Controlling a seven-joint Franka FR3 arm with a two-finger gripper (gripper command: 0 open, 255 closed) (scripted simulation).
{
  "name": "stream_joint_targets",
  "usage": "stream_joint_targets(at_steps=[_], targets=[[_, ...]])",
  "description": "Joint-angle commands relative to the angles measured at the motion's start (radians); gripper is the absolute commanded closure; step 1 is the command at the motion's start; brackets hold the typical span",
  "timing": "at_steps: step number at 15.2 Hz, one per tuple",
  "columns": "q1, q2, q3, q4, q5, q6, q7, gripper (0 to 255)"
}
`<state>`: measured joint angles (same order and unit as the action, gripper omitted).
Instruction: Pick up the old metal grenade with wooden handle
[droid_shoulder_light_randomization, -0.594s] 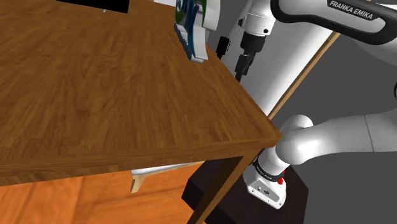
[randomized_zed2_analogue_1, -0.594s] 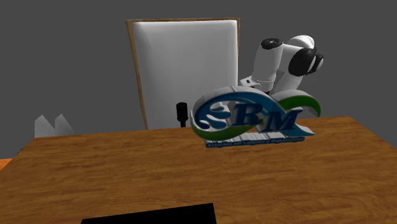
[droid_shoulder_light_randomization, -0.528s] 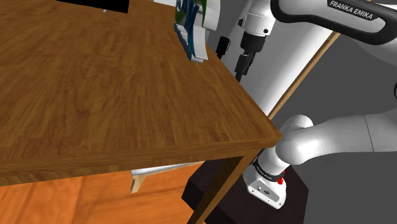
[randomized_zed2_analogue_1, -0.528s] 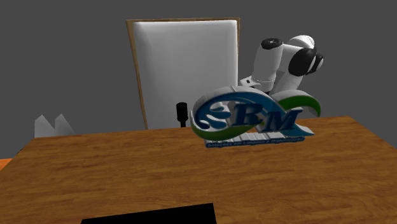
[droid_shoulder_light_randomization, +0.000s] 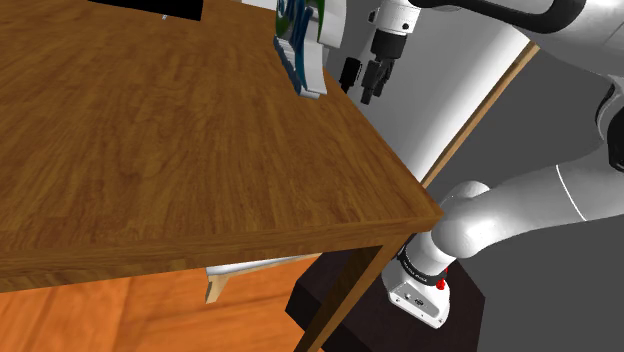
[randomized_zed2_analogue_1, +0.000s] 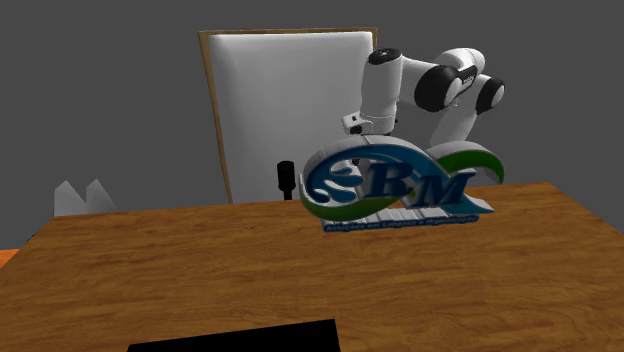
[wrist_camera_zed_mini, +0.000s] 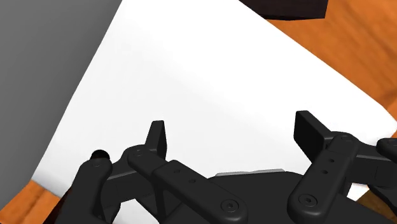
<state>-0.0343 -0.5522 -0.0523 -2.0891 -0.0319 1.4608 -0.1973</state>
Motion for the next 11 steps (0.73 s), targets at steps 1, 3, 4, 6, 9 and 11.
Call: stream_joint_targets(at_steps=[1,3,4,6,9,11], targets=[[-0.009,0.065,-0.026,0.063,-0.005,0.005,-0.025,0],[-0.018,0.129,-0.054,0.131,-0.008,0.003,-0.053,0],[-0.022,0.162,-0.067,0.168,-0.007,0.0,-0.067,0],[-0.031,0.229,-0.094,0.244,-0.004,-0.007,-0.096,0],[-0.047,0.336,-0.133,0.371,0.01,-0.026,-0.141,0],[-0.059,0.412,-0.159,0.465,0.024,-0.045,-0.172,0]])
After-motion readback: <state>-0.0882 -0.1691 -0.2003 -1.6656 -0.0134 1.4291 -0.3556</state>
